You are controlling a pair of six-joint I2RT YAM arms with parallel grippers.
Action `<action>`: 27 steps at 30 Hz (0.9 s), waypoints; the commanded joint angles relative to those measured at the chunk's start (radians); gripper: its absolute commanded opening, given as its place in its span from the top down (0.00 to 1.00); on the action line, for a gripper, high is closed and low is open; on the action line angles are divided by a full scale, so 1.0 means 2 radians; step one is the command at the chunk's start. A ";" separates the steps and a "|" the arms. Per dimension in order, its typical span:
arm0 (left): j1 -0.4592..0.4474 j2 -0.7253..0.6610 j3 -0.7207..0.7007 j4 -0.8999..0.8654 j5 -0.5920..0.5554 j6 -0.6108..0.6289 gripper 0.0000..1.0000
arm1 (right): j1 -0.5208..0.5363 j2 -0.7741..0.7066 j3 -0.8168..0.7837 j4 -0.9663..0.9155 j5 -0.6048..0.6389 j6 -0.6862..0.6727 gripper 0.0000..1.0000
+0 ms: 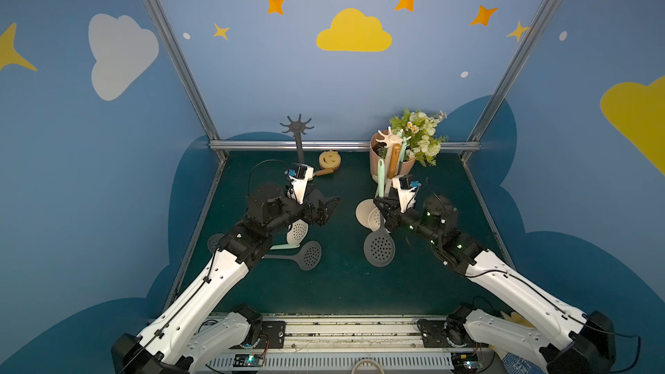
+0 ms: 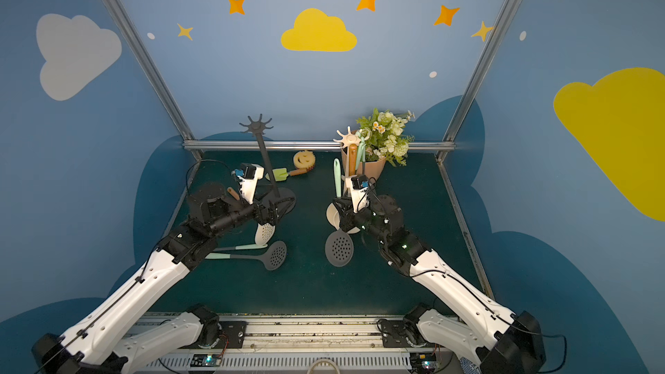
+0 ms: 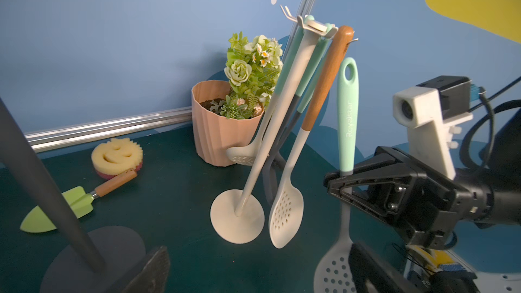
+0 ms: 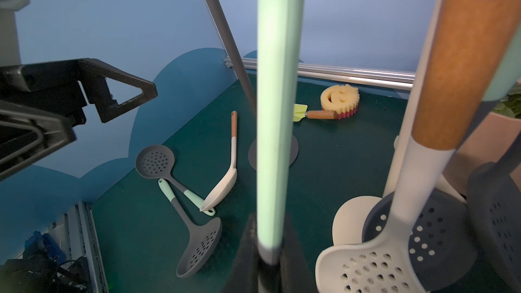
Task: Hang the skimmer on the kitchen utensil rack
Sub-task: Hang the skimmer on the rack.
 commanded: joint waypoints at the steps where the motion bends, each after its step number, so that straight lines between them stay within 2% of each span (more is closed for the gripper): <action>1: 0.017 -0.002 -0.003 0.028 0.058 -0.012 0.00 | 0.003 -0.008 0.027 0.011 0.007 0.008 1.00; 5: 0.041 -0.008 -0.004 0.041 0.086 -0.029 0.00 | 0.004 0.002 0.038 0.007 0.007 0.016 1.00; 10: 0.041 -0.007 -0.013 0.055 0.094 -0.029 0.00 | 0.006 0.006 0.033 0.033 0.010 0.034 1.00; 15: 0.041 0.011 -0.012 0.066 0.130 -0.030 0.00 | 0.006 0.025 0.059 0.018 0.003 0.033 1.00; 27: 0.042 0.013 -0.010 0.068 0.139 -0.033 0.00 | 0.001 0.032 0.071 0.022 0.002 0.063 1.00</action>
